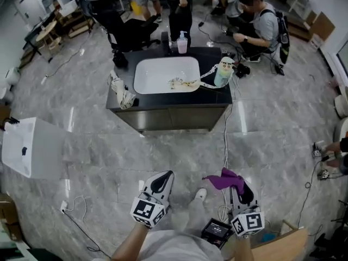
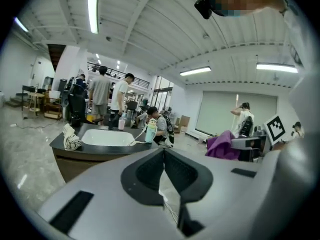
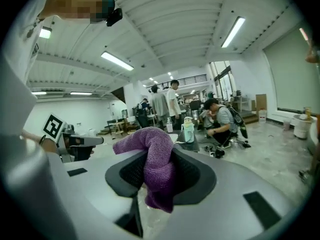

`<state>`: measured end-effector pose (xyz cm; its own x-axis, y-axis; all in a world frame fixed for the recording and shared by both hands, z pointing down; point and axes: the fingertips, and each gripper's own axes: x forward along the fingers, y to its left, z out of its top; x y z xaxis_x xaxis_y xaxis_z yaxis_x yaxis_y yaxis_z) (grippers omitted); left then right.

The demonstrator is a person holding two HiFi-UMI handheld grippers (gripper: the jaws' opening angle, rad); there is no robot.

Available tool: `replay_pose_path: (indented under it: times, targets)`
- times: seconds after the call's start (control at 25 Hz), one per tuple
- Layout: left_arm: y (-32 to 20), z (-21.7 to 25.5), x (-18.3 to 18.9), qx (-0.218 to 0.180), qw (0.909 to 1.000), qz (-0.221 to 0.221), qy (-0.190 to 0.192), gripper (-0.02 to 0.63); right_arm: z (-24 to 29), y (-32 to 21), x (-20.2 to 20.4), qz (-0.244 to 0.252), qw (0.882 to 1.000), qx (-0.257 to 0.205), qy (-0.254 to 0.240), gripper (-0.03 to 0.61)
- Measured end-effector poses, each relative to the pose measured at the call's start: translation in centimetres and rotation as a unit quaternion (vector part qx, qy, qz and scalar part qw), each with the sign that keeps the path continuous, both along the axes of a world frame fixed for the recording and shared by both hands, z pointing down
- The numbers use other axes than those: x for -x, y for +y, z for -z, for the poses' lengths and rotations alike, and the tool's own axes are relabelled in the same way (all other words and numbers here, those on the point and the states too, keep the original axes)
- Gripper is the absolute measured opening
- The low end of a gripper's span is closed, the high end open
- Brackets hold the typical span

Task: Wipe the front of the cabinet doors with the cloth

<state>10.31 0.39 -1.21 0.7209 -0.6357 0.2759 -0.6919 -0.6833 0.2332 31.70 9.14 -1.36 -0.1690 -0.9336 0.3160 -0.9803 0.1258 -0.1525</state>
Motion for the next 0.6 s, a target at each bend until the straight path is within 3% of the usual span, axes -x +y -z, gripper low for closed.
replay_pose_path:
  times: [0.2, 0.44, 0.6]
  targets:
    - [-3.3, -0.7, -1.0, -0.015, 0.9974, 0.069, 0.012, 0.006, -3.0, -7.4, -2.4, 0.096, 0.994, 0.0, 0.056, 0.135]
    - [-7.5, -7.4, 0.9, -0.004, 0.9966, 0.081, -0.015, 0.006, -8.1, -15.1, -0.2, 0.135, 0.989, -0.014, 0.054, 0.135]
    - [-10.5, -13.0, 1.7, 0.0, 0.998, 0.061, -0.015, 0.006, -13.0, -17.9, 3.0, 0.136, 0.99, -0.013, 0.034, 0.135]
